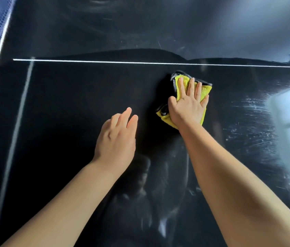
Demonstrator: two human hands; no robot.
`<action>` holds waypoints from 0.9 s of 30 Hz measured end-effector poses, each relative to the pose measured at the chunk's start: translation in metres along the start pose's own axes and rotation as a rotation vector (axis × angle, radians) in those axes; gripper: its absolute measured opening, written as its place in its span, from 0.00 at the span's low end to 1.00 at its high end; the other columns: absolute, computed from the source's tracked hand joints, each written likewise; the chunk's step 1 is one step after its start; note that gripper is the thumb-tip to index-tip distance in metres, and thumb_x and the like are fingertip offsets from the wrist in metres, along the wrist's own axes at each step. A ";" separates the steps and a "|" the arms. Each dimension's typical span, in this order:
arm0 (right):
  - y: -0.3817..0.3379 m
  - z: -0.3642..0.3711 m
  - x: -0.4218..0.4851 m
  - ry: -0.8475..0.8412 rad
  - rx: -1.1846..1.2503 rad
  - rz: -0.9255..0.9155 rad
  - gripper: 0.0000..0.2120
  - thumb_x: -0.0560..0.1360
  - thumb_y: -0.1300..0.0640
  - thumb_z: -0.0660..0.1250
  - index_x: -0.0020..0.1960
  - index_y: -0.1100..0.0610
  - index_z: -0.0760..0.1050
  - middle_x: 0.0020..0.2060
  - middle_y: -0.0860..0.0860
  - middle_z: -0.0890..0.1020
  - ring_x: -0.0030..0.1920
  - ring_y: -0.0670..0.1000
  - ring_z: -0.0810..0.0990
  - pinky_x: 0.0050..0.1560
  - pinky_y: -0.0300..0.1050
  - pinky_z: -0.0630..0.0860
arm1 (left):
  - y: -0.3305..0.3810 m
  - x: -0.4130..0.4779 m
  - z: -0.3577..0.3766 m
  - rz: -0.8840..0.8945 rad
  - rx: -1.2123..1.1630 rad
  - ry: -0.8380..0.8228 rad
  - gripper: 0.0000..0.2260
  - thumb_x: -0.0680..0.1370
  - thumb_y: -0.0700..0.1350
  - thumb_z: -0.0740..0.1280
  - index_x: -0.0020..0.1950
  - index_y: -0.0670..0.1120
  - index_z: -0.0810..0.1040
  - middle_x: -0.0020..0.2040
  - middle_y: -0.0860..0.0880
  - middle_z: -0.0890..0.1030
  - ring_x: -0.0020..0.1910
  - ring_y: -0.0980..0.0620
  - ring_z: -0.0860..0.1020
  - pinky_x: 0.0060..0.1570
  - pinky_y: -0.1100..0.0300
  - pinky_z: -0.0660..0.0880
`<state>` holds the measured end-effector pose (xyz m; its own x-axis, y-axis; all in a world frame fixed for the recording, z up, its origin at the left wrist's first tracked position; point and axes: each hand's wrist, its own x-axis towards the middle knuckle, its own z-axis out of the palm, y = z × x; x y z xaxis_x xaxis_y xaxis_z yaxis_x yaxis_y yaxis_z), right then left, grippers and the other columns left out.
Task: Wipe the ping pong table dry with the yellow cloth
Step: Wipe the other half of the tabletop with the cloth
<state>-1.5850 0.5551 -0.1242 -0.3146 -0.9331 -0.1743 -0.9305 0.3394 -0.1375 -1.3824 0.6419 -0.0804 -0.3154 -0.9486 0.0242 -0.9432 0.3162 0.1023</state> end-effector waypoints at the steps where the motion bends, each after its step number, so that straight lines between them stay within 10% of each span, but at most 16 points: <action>1: 0.005 0.001 -0.014 -0.009 -0.009 -0.008 0.32 0.78 0.45 0.49 0.80 0.44 0.43 0.80 0.51 0.43 0.79 0.54 0.37 0.76 0.62 0.39 | 0.005 -0.006 -0.001 0.002 -0.002 -0.009 0.27 0.62 0.40 0.77 0.60 0.41 0.77 0.63 0.41 0.76 0.53 0.42 0.77 0.51 0.51 0.75; 13: 0.032 0.016 -0.190 -0.100 0.006 -0.078 0.35 0.77 0.42 0.50 0.79 0.42 0.37 0.79 0.50 0.37 0.77 0.55 0.31 0.74 0.66 0.34 | 0.048 -0.095 -0.021 0.018 0.036 -0.101 0.29 0.60 0.41 0.79 0.60 0.40 0.78 0.61 0.40 0.77 0.53 0.41 0.78 0.50 0.48 0.77; 27: 0.078 0.035 -0.398 -0.129 0.009 0.118 0.38 0.76 0.31 0.47 0.79 0.42 0.35 0.78 0.49 0.34 0.76 0.55 0.29 0.71 0.71 0.34 | 0.068 -0.268 -0.055 0.080 0.115 -0.120 0.25 0.79 0.47 0.61 0.74 0.47 0.59 0.76 0.46 0.57 0.71 0.47 0.62 0.67 0.55 0.62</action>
<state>-1.5257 0.9574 -0.0999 -0.3941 -0.8640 -0.3134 -0.8867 0.4472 -0.1178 -1.3565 0.9171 -0.0249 -0.3940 -0.9145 -0.0917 -0.9180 0.3964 -0.0093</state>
